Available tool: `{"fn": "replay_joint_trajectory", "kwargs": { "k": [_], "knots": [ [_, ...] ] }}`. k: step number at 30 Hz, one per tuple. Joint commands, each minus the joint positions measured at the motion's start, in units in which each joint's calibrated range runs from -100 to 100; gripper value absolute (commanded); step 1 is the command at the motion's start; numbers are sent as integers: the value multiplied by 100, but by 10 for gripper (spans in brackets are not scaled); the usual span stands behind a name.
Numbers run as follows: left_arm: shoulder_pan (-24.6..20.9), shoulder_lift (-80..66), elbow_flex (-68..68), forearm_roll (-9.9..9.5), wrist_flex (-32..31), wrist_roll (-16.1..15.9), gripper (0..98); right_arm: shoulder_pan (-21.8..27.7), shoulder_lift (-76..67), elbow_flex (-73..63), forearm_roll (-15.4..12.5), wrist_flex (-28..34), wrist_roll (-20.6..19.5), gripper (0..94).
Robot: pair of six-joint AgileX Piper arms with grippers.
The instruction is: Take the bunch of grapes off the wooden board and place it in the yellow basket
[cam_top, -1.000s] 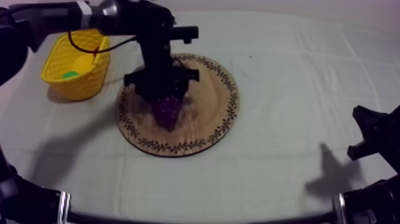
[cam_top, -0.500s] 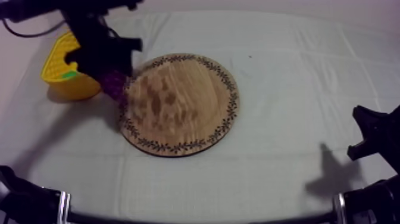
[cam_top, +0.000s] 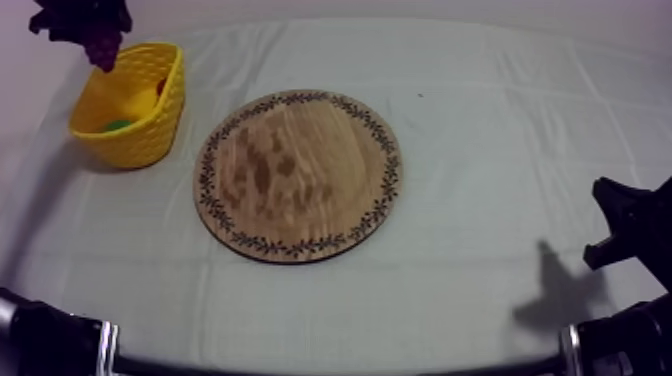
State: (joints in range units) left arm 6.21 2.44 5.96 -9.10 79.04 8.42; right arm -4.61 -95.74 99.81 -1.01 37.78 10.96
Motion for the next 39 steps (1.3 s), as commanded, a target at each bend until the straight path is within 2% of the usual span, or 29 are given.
{"fn": "replay_joint_trajectory", "kwargs": {
  "k": [1, 7, 15, 27, 29, 35, 39],
  "knots": [
    [-150, 190, 1, -48, -306, -59, 418, 2, -1, -3, 1, 4, -2, 4],
    [-285, 739, 195, -186, -1000, -143, 414, 2, -1, -3, 1, 4, -4, 4],
    [-404, 1401, 555, -222, -2004, -188, 406, 2, -1, -3, 1, 4, -4, 4],
    [-407, 1678, 634, -198, -2245, -301, 429, 2, -1, -3, 1, 4, -4, 4],
    [-396, 1664, 648, -197, -2227, -283, 492, 2, -1, -3, 1, 4, -4, 4],
    [-393, 1566, 676, -133, -2209, -190, 844, 2, -1, -3, 1, 4, -4, 4],
    [-388, 1446, 710, -99, -2310, -136, 930, 2, -1, -3, 1, 4, -4, 4]
  ]
}}
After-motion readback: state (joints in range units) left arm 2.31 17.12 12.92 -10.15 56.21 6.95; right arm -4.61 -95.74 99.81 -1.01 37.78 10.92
